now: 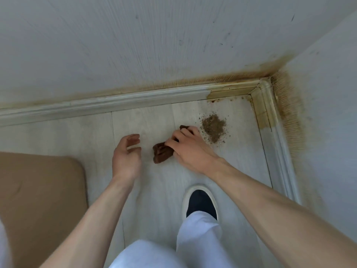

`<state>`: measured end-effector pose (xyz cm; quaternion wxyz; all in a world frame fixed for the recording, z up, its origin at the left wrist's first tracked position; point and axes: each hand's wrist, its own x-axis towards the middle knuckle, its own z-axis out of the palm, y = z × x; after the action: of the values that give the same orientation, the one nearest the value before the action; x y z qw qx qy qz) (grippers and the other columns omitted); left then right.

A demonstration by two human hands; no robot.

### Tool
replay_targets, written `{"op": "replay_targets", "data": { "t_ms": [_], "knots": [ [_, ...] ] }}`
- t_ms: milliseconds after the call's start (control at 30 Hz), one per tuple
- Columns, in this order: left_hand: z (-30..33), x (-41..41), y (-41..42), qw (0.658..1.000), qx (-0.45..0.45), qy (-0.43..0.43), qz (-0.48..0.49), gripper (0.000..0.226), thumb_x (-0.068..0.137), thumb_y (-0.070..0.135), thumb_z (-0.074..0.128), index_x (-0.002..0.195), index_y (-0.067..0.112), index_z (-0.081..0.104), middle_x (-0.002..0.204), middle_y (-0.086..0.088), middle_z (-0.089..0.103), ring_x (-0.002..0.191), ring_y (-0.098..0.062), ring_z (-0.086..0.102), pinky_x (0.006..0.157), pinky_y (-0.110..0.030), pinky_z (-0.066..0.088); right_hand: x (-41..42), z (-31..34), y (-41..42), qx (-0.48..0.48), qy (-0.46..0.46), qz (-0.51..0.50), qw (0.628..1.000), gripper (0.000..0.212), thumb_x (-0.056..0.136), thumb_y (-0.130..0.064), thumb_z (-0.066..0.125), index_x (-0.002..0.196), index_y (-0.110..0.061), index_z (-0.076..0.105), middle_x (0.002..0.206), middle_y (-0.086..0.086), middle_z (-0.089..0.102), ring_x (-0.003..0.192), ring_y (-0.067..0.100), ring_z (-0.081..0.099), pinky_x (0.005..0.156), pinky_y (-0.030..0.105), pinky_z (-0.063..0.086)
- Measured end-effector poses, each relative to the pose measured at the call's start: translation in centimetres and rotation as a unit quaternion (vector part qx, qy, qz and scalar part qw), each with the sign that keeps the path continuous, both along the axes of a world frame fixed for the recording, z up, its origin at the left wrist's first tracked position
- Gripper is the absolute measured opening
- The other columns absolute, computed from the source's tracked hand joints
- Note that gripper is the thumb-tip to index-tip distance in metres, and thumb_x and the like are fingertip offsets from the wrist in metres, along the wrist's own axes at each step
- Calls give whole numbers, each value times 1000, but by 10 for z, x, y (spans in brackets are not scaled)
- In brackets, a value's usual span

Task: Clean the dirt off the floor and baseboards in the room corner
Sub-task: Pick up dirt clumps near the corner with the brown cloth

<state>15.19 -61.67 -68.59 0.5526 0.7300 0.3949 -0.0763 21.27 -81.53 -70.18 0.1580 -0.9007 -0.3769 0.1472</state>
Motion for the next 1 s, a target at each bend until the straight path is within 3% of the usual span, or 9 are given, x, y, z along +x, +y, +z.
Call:
{"op": "replay_targets", "data": {
  "t_ms": [133, 233, 333, 467, 533, 633, 733, 900, 1000],
  "knots": [
    [9, 36, -7, 1000, 6, -11, -28, 49, 89, -3, 46, 114, 34, 68, 118, 12, 68, 110, -17, 66, 96, -43, 56, 21, 31, -3, 40, 5, -85, 996, 45, 93, -29, 33, 122, -12, 63, 104, 7, 59, 92, 28, 56, 101, 47, 40],
    [17, 58, -12, 987, 55, -7, -152, 43, 96, 5, 48, 127, 30, 66, 129, 12, 61, 110, -15, 62, 86, -31, 52, 31, 53, -31, 81, 40, -221, 971, 43, 97, -26, 34, 129, -8, 57, 111, 9, 56, 89, 24, 55, 80, 40, 47],
    [12, 66, -9, 926, 144, 35, -347, 45, 100, 14, 53, 144, 25, 56, 151, 5, 45, 129, -19, 49, 102, -30, 44, 31, 58, -77, 105, 16, -365, 925, 34, 102, -20, 39, 128, -5, 56, 112, 10, 56, 85, 18, 54, 70, 35, 45],
    [5, 59, 3, 821, 237, 130, -502, 59, 101, 21, 53, 158, 28, 37, 167, 7, 21, 148, -27, 25, 117, -40, 34, 35, 41, -122, -2, -54, -483, 874, 34, 104, -15, 42, 133, 0, 52, 121, 18, 55, 86, 24, 53, 70, 34, 41],
    [4, 51, 7, 786, 263, 140, -542, 65, 100, 21, 54, 160, 31, 31, 170, 11, 11, 151, -24, 19, 119, -40, 32, 40, 29, -131, -56, -60, -500, 862, 34, 104, -16, 44, 132, 1, 52, 126, 22, 54, 95, 34, 60, 73, 38, 47],
    [4, 47, 11, 763, 267, 153, -568, 71, 100, 24, 55, 162, 33, 23, 171, 14, 0, 155, -21, 10, 122, -37, 27, 49, 9, -130, -107, -31, -517, 849, 33, 105, -19, 45, 129, 2, 51, 127, 23, 56, 104, 40, 63, 76, 44, 53],
    [4, 51, 12, 724, 286, 170, -604, 75, 101, 30, 55, 164, 34, 14, 171, 14, -8, 155, -21, 8, 123, -36, 26, 57, -2, -121, -72, 6, -552, 830, 33, 106, -16, 42, 132, 1, 51, 129, 21, 56, 109, 38, 61, 85, 43, 51],
    [5, 53, 12, 689, 301, 181, -634, 81, 100, 34, 55, 164, 34, 6, 170, 12, -15, 156, -20, 6, 123, -37, 28, 42, -6, -113, -18, 1, -444, 896, 30, 104, -14, 46, 130, 0, 55, 122, 18, 59, 102, 34, 60, 78, 39, 47],
    [5, 51, 13, 686, 301, 184, -636, 83, 100, 33, 56, 164, 36, 2, 170, 14, -17, 156, -20, 5, 123, -36, 28, 42, -1, -127, 33, 4, -456, 889, 22, 102, -9, 44, 117, -1, 58, 109, 14, 61, 90, 27, 58, 71, 32, 39]
  ]
}}
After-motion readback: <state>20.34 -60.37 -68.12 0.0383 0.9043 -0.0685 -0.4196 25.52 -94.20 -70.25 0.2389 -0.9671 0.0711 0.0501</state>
